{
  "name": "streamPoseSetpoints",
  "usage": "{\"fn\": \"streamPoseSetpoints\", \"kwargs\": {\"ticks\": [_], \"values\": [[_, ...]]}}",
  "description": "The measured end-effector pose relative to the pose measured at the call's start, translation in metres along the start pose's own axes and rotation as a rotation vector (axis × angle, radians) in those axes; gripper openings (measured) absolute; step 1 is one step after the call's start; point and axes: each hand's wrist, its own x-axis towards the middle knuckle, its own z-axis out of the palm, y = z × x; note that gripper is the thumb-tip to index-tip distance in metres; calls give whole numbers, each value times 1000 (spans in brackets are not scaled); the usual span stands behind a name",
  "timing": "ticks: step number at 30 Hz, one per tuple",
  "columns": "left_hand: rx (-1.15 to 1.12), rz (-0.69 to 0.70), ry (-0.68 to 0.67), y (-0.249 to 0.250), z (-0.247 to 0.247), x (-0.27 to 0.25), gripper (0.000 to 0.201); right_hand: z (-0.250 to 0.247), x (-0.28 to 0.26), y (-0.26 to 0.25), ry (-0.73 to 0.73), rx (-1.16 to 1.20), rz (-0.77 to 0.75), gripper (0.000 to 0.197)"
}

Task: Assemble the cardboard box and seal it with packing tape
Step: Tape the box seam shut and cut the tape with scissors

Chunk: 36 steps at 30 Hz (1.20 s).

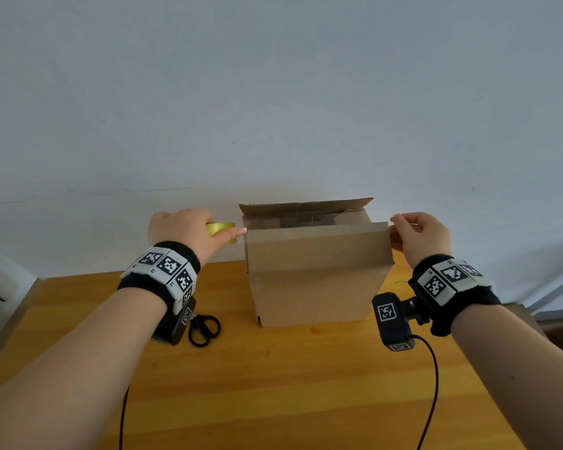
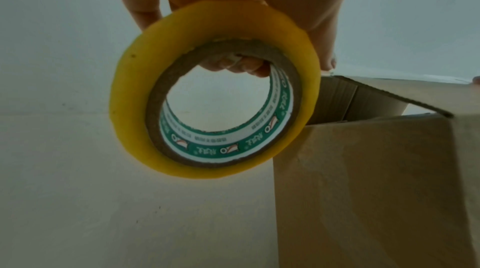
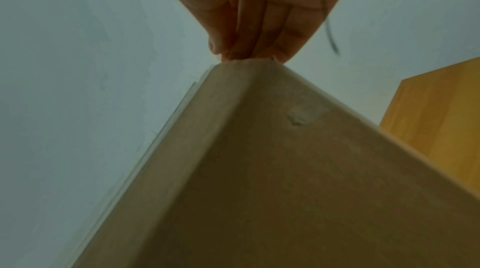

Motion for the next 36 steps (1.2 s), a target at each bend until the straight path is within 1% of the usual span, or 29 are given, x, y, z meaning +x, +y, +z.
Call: {"fn": "streamPoseSetpoints", "kwargs": {"ticks": [5,9,10,12,13,15,19,25,27,30,32,34,36], "values": [[-30,12,0,-2,10,2,70,1,3,1,-51,53,53,11],[-45,10,12,-2,12,4,68,0,6,-1,-83,102,101,16],[-47,8,12,-2,12,5,68,0,6,-2,-93,106,105,14],[-54,5,11,-2,13,5,69,-1,5,-2,-115,107,92,8],[-57,4,9,-2,13,5,70,-1,5,-1,-122,89,69,8],[-60,4,3,-3,13,5,72,-1,5,0,-115,37,17,14],[-52,-1,-18,-3,14,5,75,-1,3,3,-96,-15,-34,16],[-20,-22,-28,-1,14,3,77,-4,5,4,-147,-13,-24,22],[-17,-32,-22,0,15,3,76,-5,5,3,-162,-4,-22,29],[-9,-39,-1,3,15,2,73,-6,4,1,-196,9,-11,54],[-11,-41,10,3,16,2,72,-7,4,-1,-227,1,1,61],[-16,-47,16,3,18,2,72,-7,4,-2,-262,-23,3,57],[-14,-51,23,4,18,1,71,-7,3,-3,-297,-52,-5,46]]}}
